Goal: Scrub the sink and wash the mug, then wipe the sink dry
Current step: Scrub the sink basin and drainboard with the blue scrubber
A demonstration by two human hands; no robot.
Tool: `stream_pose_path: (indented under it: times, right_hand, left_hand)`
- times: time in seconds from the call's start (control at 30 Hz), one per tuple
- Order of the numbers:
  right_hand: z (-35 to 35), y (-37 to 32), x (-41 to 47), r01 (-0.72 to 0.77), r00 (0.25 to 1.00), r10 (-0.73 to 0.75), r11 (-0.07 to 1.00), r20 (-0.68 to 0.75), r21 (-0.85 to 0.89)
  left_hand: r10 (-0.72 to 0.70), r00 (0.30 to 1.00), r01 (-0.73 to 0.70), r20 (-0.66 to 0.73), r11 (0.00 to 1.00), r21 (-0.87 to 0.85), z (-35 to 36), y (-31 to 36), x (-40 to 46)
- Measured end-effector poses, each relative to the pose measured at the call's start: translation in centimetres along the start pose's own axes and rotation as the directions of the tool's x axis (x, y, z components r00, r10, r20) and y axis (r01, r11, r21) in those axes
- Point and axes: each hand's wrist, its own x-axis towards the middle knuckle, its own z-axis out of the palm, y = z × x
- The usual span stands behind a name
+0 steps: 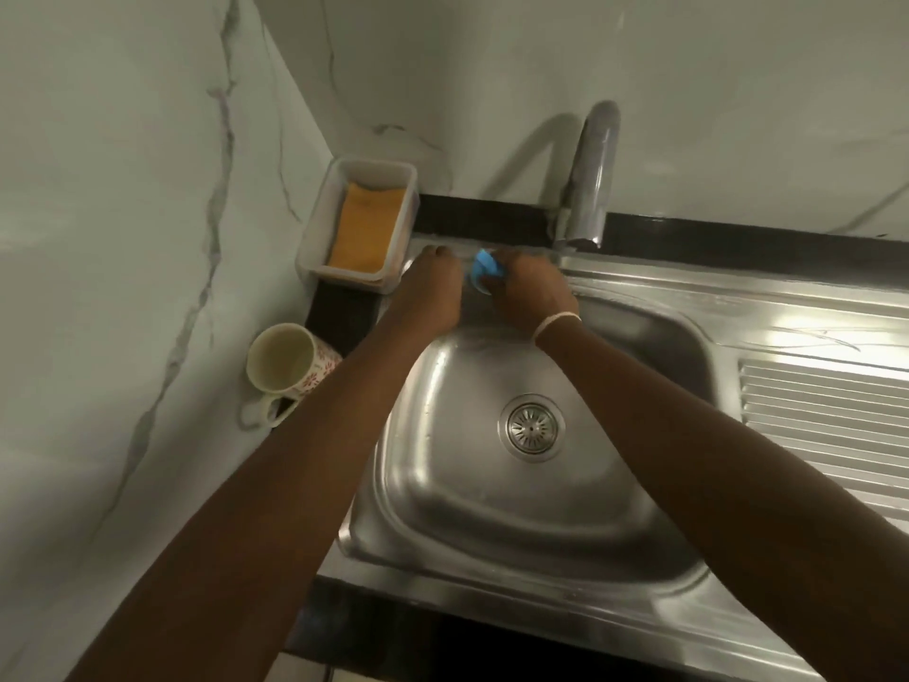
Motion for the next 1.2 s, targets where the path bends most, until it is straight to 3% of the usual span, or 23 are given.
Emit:
stream_pose_path:
  times: [0.17,0.3,0.4,0.47,0.6,0.77,0.87,0.97,1.1,1.2]
  right_hand:
    - [-5.6,9.9,-6.2,-0.238,0.954,0.23,0.971,-0.195,-0.02]
    - [-11.9,16.7,-9.8,-0.463,0.816,0.477,0.878,-0.328,0.125]
    - [-13.9,19.0,-10.7,-0.55,0.739,0.567,0.82,-0.364,0.16]
    - [-13.1,18.4,-10.2,-0.53,0.76,0.545,0.835,-0.353,0.148]
    - [-8.4,13.7,-7.7,-0.385,0.872,0.407,0.913,-0.272,0.131]
    - [-1.6,6.2,-3.7,-0.127,0.983,0.129,0.992,-0.133,0.026]
    - [0.8,2.0,-0.7,-0.023,0.998,0.023,1.0,-0.052,0.012]
    - [2.8,-2.2,2.0,0.042,0.999,-0.042,0.999,-0.001,0.012]
    - [4.5,-6.2,4.1,0.068,0.998,-0.066,0.993,-0.023,0.095]
    - [5.3,-6.4,4.3,0.056,0.998,-0.051,0.99,-0.048,0.126]
  left_hand:
    - [0.107,0.99,-0.102,0.09,0.993,-0.056,1.9,3.3,-0.4]
    - [0.213,0.971,-0.204,0.111,0.975,-0.091,3.8,6.6,-1.1]
    - [0.24,0.962,-0.23,0.126,0.969,-0.091,4.2,7.5,-1.4]
    - [0.227,0.965,-0.217,0.132,0.972,-0.091,4.2,6.9,-1.4]
    - [0.135,0.981,-0.133,0.136,0.991,-0.023,3.7,4.2,-1.7]
    - [0.071,0.991,-0.066,0.117,0.997,-0.049,3.0,0.3,-2.9]
    - [0.073,0.997,-0.073,0.029,0.997,0.012,2.0,-2.5,-3.6]
    - [0.023,0.999,-0.022,0.035,1.0,-0.014,1.1,-5.3,-3.9]
    - [0.077,0.997,-0.077,-0.004,0.997,-0.01,0.7,-6.3,-4.7]
    - [-0.012,0.991,0.008,-0.133,0.999,-0.031,0.4,-6.3,-5.0]
